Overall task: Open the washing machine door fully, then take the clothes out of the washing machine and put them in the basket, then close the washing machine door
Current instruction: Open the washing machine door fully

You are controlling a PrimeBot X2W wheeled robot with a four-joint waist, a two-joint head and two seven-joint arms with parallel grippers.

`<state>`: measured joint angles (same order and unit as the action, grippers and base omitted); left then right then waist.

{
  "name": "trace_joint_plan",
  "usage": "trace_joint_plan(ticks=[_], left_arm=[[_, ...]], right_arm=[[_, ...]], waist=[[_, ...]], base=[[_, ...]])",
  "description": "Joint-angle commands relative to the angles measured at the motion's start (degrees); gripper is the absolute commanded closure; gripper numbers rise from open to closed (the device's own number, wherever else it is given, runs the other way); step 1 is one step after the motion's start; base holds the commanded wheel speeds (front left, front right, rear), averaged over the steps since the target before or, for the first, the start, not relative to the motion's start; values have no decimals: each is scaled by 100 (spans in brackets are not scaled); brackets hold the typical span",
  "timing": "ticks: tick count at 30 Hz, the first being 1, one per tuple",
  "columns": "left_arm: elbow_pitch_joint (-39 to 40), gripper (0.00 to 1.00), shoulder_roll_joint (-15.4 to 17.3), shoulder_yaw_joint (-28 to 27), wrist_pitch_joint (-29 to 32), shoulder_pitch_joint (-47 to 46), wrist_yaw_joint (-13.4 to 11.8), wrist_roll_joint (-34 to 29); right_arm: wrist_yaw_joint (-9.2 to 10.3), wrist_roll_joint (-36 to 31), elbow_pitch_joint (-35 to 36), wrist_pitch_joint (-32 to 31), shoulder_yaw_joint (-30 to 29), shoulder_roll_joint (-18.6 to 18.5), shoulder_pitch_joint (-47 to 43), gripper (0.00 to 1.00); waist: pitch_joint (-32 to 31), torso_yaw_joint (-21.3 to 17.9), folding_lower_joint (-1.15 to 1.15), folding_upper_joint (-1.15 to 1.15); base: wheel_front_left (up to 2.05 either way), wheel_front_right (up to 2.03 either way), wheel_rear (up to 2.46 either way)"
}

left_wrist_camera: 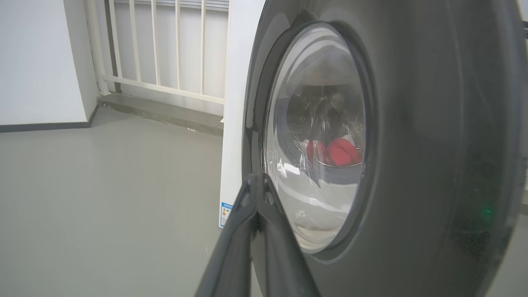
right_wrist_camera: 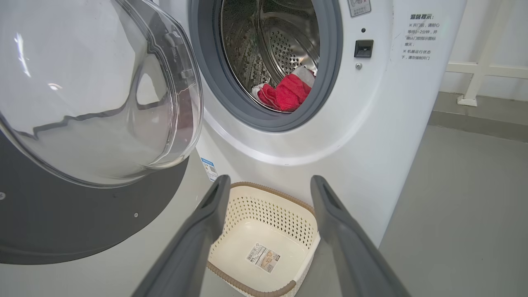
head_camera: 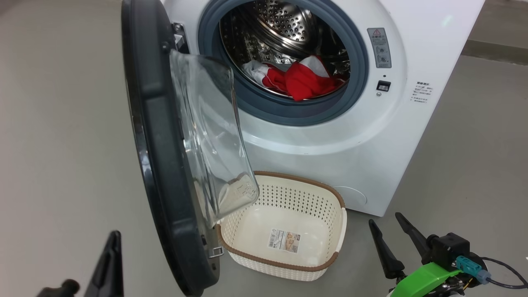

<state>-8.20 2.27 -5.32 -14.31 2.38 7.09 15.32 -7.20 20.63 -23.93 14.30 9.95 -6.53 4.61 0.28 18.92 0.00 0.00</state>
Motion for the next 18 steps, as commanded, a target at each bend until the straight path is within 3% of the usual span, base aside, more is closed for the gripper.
trace_joint_plan(ticks=[1, 6, 11, 18], left_arm=[[354, 100, 61, -286, -69, -241, -44, 78], [927, 100, 61, -454, -69, -297, -168, 132], [1985, 100, 61, -393, -69, -398, -310, 165], [3118, 100, 61, 711, -69, -248, -203, 118]], right_arm=[[-29, -37, 167, 70, 73, 0, 8, 0], [-29, -42, 197, 70, 40, 11, -17, 0], [-29, -29, 211, 70, -10, 22, -51, 0], [-29, -46, 236, 70, -43, 18, -33, 0]], waist=[[-24, 0, 0, 0], [-62, -4, 0, 0], [-76, 18, 0, 0], [-45, 11, 0, 0]], base=[[0, 0, 0], [0, 0, 0], [0, 0, 0], [0, 0, 0]])
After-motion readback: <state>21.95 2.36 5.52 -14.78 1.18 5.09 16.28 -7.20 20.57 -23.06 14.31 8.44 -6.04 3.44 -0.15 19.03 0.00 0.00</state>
